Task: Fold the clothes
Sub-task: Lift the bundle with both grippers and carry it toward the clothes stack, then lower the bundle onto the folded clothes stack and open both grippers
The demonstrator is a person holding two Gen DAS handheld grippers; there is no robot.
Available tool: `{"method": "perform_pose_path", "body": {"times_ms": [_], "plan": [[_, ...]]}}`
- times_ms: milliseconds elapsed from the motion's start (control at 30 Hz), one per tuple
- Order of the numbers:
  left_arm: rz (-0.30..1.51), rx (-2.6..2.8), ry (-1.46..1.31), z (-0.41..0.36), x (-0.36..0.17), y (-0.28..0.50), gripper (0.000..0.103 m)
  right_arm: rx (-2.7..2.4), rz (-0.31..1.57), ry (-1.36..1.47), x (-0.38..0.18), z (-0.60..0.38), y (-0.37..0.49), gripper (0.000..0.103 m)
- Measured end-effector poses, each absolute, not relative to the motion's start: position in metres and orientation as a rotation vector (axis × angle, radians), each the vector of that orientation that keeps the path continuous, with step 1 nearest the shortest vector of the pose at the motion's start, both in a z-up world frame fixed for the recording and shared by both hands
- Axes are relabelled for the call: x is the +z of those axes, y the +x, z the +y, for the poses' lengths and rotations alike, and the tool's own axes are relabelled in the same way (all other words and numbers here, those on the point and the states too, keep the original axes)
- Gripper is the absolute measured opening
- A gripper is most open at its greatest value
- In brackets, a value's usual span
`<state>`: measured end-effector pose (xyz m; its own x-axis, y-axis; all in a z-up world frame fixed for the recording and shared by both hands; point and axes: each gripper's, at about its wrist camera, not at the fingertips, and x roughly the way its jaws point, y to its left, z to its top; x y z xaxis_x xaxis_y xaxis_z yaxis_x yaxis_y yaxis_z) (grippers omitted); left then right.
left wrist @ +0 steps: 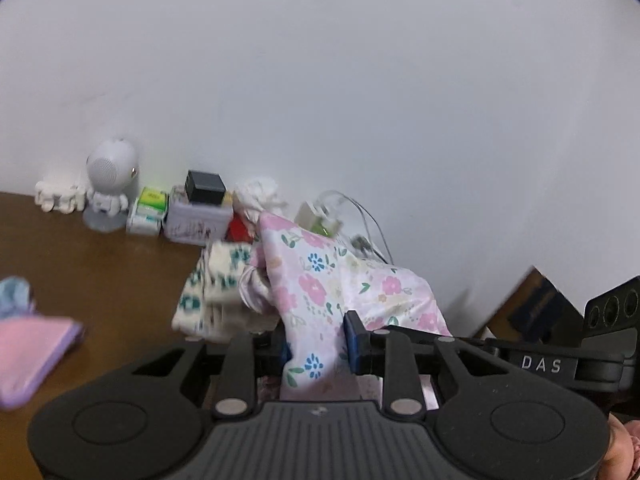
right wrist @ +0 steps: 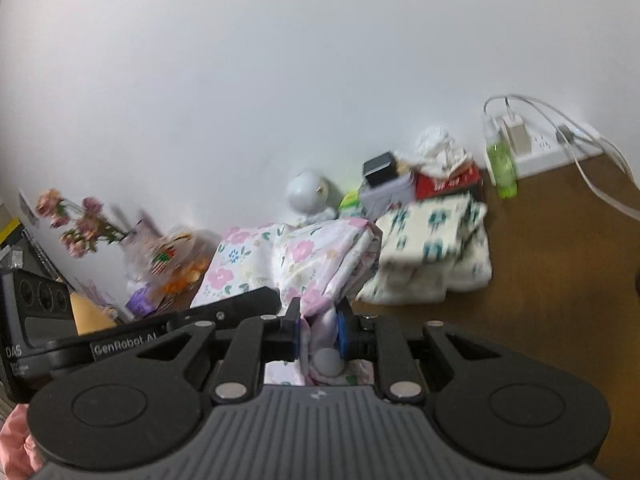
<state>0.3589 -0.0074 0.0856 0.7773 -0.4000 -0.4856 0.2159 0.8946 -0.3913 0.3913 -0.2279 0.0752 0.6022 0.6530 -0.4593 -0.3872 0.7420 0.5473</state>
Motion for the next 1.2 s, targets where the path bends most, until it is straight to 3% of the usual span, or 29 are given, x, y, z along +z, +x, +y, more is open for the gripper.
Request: {"method": "perform_pose_path", "body": {"times_ms": [167,400,667,767,933,1200], "plan": [[0.625,-0.29,-0.322,-0.027,0.086,0.435,0.025,0.59,0.711,0.463,0.073,-0.227,0.467,0.016],[0.714,-0.271,-0.394,-0.03,0.037,0.515,0.025,0.57,0.771,0.548,0.025,-0.225,0.552,0.016],[0.767,-0.272,-0.491,-0.018,-0.022,0.546,0.029,0.573,0.835,0.589,-0.04,-0.224,0.589,0.017],[0.759,-0.272,-0.524,-0.013,-0.027,0.546,0.036,0.577,0.817,0.599,-0.046,-0.225,0.589,0.019],[0.708,-0.276,-0.509,-0.008,-0.018,0.538,0.047,0.567,0.773,0.588,-0.039,-0.227,0.581,0.043],[0.546,-0.268,-0.381,-0.002,0.022,0.505,0.049,0.53,0.587,0.535,-0.008,-0.24,0.55,0.053]]}}
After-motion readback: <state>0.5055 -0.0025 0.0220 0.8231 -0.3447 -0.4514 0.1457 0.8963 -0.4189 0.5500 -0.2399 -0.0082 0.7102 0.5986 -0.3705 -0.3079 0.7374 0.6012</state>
